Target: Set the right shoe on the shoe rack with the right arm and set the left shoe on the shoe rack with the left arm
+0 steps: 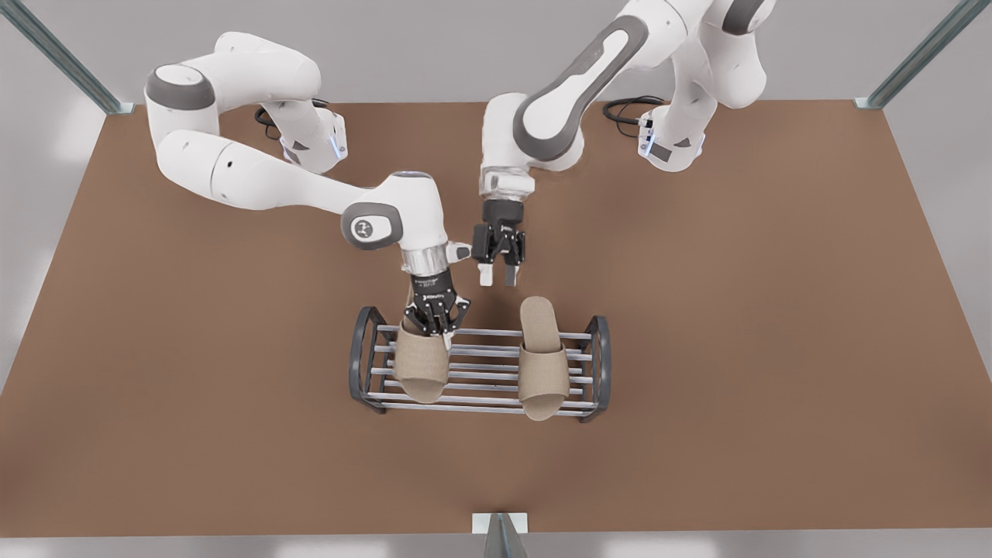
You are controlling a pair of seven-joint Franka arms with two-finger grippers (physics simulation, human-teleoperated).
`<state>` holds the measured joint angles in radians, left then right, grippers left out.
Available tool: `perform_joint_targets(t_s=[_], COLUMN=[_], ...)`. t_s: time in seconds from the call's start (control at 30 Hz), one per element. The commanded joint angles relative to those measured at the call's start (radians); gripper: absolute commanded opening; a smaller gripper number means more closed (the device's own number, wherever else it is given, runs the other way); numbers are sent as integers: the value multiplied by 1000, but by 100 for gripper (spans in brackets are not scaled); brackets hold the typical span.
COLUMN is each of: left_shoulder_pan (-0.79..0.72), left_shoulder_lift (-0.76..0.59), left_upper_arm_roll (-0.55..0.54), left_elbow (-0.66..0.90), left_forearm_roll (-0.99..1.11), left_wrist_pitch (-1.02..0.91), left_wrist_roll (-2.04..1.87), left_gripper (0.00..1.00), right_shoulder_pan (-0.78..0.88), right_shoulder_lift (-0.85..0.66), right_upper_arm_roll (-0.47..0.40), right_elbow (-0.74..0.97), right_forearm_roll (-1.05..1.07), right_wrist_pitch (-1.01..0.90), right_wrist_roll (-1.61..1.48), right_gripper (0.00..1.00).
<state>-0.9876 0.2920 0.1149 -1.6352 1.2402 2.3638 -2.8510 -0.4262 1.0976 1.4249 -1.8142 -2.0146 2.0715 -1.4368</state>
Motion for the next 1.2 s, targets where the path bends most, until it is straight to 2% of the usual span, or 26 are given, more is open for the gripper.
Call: perform_joint_targets(t_s=[0.0, 0.03, 0.1, 0.17, 0.2, 0.23, 0.27, 0.3, 0.33, 0.5, 0.97, 1.07, 1.1, 1.13, 1.17], left_shoulder_pan=[13, 18, 21, 20, 79, 151, 279, 452, 527, 540, 540, 540, 540, 540, 540], left_shoulder_lift=[-30, -30, -37, -53, -62, -63, -56, -51, -51, -53, -80, -80, -80, -80, -80], left_upper_arm_roll=[-17, 60, 192, 362, 410, 390, 298, 83, 5, -8, -9, -9, -9, -9, -9], left_elbow=[247, 429, 597, 640, 638, 638, 632, 583, 509, 474, 448, 448, 448, 448, 448], left_forearm_roll=[-795, -979, -1081, -1081, -1081, -1081, -1094, -1085, -1091, -1093, -1094, -1094, -1094, -1096, -1096], left_wrist_pitch=[-771, -1052, -1301, -1382, -1379, -1373, -1361, -1301, -1224, -1186, -1195, -1195, -1195, -1195, -1193], left_wrist_roll=[897, 1255, 1935, 2602, 2867, 2981, 3057, 3049, 3049, 3047, 3044, 3044, 3044, 3044, 3044], left_gripper=[100, 100, 100, 100, 100, 100, 100, 100, 100, 100, 100, 100, 100, 100, 100], right_shoulder_pan=[7, 10, 10, 11, 10, 10, 10, 10, 7, 10, 10, -5, -11, -16, -29], right_shoulder_lift=[19, 25, 41, 47, 47, 47, 47, 47, 47, 44, 38, 36, 36, 34, 21], right_upper_arm_roll=[-14, -14, -15, -29, -35, -37, -44, -46, -46, -52, -18, 25, 49, 88, 120], right_elbow=[-1, 1, -1, -2, -2, -2, -4, -5, -7, -7, -63, -106, -106, -109, -109], right_forearm_roll=[-95, -99, -125, -142, -142, -142, -141, -141, -138, -124, -84, -65, -17, 49, 100], right_wrist_pitch=[4, 4, 4, 7, 9, 10, 10, 10, 13, 25, 24, 24, 22, 19, 16], right_wrist_roll=[180, 187, 196, 194, 194, 194, 196, 197, 196, 205, 254, 283, 283, 283, 283], right_gripper=[21, 21, 21, 41, 62, 67, 74, 79, 82, 93, 93, 94, 94, 100, 100])
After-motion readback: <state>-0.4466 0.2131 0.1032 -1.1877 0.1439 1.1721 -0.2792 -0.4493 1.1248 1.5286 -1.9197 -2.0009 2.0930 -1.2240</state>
